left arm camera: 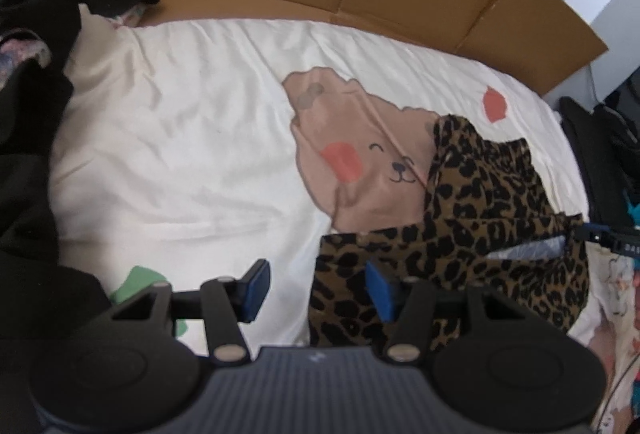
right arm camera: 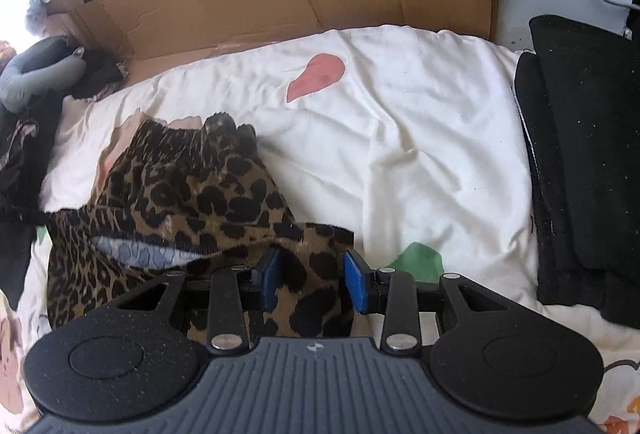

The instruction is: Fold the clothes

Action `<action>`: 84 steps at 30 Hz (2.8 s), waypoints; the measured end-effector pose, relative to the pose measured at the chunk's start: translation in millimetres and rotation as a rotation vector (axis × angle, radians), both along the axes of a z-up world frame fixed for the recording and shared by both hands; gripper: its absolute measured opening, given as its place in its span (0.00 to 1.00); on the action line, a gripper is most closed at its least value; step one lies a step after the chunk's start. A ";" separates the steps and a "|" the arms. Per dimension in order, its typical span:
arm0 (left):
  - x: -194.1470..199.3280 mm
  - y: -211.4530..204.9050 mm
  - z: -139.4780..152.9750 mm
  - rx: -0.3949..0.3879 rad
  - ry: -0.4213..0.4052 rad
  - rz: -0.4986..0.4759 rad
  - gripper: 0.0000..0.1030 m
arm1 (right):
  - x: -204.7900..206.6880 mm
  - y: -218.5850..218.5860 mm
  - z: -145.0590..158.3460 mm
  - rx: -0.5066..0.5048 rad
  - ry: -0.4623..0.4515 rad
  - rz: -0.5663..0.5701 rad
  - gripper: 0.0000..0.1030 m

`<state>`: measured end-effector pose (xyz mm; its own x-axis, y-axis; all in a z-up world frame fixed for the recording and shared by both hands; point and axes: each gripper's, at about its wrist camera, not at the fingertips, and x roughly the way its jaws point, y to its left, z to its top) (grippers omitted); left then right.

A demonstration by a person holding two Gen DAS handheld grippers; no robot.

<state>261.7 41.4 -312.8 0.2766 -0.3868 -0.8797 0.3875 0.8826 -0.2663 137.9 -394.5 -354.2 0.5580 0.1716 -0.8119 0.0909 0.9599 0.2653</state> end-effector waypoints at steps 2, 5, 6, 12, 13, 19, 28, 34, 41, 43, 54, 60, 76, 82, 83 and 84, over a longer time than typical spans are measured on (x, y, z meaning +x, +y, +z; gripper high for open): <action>0.6 1.2 -3.6 -0.038 0.013 -0.001 0.52 | 1.1 -0.1 -1.3 -0.006 0.008 -0.006 0.41; -3.8 -5.1 -7.5 -0.035 0.010 -0.030 0.52 | -0.4 -0.6 -0.6 0.004 0.000 -0.004 0.38; -5.5 -7.0 -9.1 -0.031 0.011 -0.038 0.52 | -1.1 -1.1 -0.6 0.009 -0.002 -0.009 0.37; -13.2 -1.8 -18.0 -0.099 0.040 -0.033 0.49 | -3.4 -3.7 -0.8 0.016 -0.016 -0.020 0.10; -13.5 -2.2 -19.3 -0.094 0.032 -0.037 0.43 | -3.5 -4.4 -0.5 0.018 -0.019 -0.023 0.05; -7.6 -0.7 -16.8 -0.119 0.004 -0.004 0.05 | -3.8 -8.7 4.2 0.032 -0.040 -0.048 0.03; -0.1 -5.6 -17.4 -0.154 -0.016 0.047 0.03 | -4.0 -14.1 3.3 0.040 -0.041 -0.103 0.02; -0.5 -11.4 -36.6 -0.126 0.005 0.068 0.03 | 3.7 -14.8 -14.2 0.028 0.003 -0.122 0.01; -5.8 -18.2 -39.7 -0.116 0.022 0.054 0.19 | -0.3 -16.5 -19.6 0.037 -0.005 -0.152 0.08; -6.3 -19.1 -36.9 -0.113 0.014 0.054 0.30 | -2.7 -17.8 -18.4 0.037 -0.014 -0.158 0.23; -10.8 -24.1 -37.6 -0.069 0.002 0.002 0.18 | -3.5 -12.9 -23.5 0.073 -0.017 -0.142 0.24; -12.4 -12.1 -36.4 -0.070 -0.013 0.041 0.04 | 1.5 -12.3 -14.8 0.068 -0.040 -0.155 0.05; -12.3 -20.3 -44.3 0.015 0.007 0.022 0.09 | 7.7 -7.0 -30.0 0.036 -0.029 -0.158 0.19; -18.9 -14.8 -37.0 0.039 0.020 -0.023 0.24 | -6.7 -25.3 -21.5 0.085 -0.049 -0.222 0.38; -20.3 -13.5 -37.2 0.042 0.017 -0.020 0.29 | -9.0 -27.6 -21.0 0.092 -0.050 -0.228 0.38; -20.2 -12.0 -37.0 0.038 0.018 -0.004 0.30 | -10.5 -28.5 -20.4 0.093 -0.053 -0.229 0.38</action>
<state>241.5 29.4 -349.8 0.2590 -0.3537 -0.8988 0.3861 0.8909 -0.2393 127.4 -423.0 -374.7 0.6322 0.1080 -0.7672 0.2871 0.8871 0.3615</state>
